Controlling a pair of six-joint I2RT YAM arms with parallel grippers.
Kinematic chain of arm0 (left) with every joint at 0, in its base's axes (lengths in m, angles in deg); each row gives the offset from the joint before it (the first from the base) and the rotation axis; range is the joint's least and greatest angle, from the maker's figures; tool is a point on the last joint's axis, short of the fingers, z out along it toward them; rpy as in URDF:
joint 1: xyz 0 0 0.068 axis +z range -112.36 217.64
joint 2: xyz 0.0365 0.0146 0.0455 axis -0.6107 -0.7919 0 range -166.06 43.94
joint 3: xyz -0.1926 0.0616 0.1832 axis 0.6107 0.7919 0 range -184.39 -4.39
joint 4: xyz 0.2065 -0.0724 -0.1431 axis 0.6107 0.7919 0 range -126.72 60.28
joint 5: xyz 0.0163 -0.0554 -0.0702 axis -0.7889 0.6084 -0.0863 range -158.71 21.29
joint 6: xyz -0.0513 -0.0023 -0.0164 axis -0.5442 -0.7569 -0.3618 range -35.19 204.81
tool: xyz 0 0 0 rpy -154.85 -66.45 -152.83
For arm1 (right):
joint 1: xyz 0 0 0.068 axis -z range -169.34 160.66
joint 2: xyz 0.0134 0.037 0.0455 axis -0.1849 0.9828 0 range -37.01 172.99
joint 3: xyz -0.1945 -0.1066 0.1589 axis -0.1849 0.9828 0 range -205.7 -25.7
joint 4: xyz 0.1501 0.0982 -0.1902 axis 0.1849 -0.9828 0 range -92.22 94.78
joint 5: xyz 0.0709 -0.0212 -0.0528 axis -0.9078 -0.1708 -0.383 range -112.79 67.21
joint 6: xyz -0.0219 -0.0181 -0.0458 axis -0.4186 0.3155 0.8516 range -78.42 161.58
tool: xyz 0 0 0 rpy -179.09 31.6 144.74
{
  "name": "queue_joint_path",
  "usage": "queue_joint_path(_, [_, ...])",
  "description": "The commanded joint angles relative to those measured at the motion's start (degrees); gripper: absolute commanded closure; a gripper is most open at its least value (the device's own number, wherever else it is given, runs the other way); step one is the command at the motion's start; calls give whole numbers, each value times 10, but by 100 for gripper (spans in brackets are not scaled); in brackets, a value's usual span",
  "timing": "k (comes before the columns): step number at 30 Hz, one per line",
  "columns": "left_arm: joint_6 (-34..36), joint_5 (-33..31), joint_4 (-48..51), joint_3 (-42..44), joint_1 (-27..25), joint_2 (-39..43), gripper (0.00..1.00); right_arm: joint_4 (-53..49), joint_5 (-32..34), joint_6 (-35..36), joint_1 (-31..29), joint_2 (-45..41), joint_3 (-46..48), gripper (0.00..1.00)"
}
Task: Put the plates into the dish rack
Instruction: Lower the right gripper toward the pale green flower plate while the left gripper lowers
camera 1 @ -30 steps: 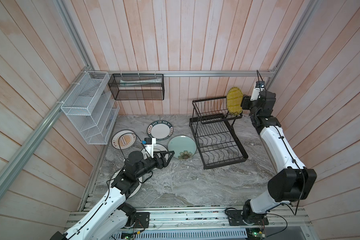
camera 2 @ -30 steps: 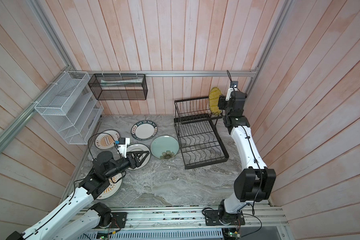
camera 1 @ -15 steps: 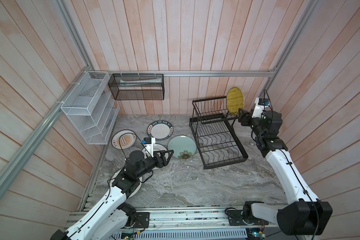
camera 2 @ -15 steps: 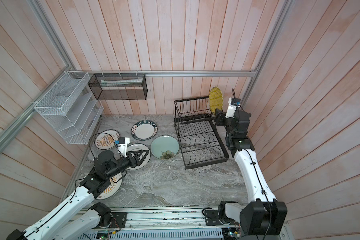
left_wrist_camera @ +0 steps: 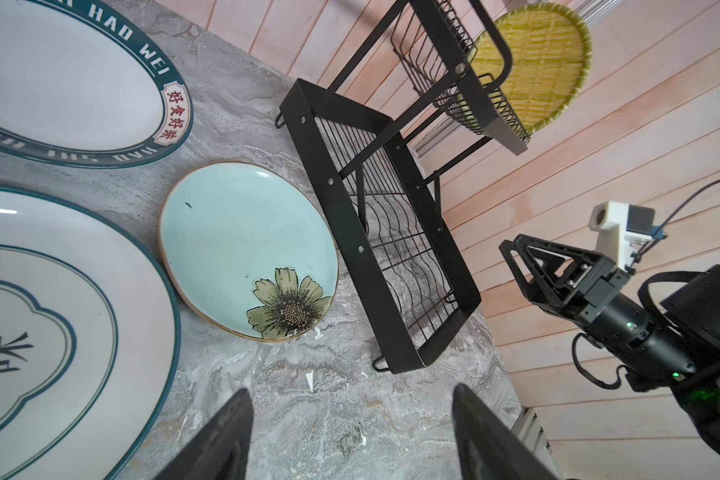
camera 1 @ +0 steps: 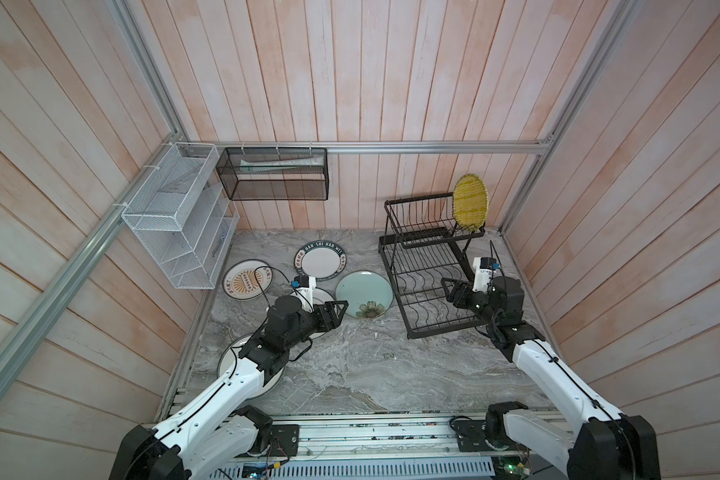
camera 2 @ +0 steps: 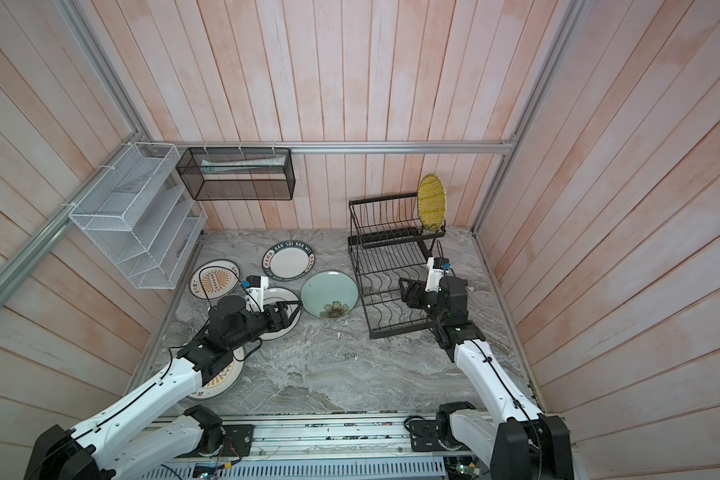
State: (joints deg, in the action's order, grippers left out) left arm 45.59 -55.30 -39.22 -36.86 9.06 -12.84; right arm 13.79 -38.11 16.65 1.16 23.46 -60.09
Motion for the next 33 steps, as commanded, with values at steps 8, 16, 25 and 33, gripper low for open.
queue_joint_path(8, [-13, -57, 27, -45, -21, -62, 25, 10, 22, -3, -83, 10, 30, 39])
queue_joint_path(16, [-14, -95, 39, -62, -45, -82, 26, -29, 125, 12, -168, 63, -6, 42])
queue_joint_path(25, [-23, -188, 97, -108, -105, -141, 27, -63, 165, 21, -180, 106, -38, 49])
queue_joint_path(33, [-24, -194, 101, -129, -115, -176, 28, -50, 150, 19, -205, 149, -47, 53])
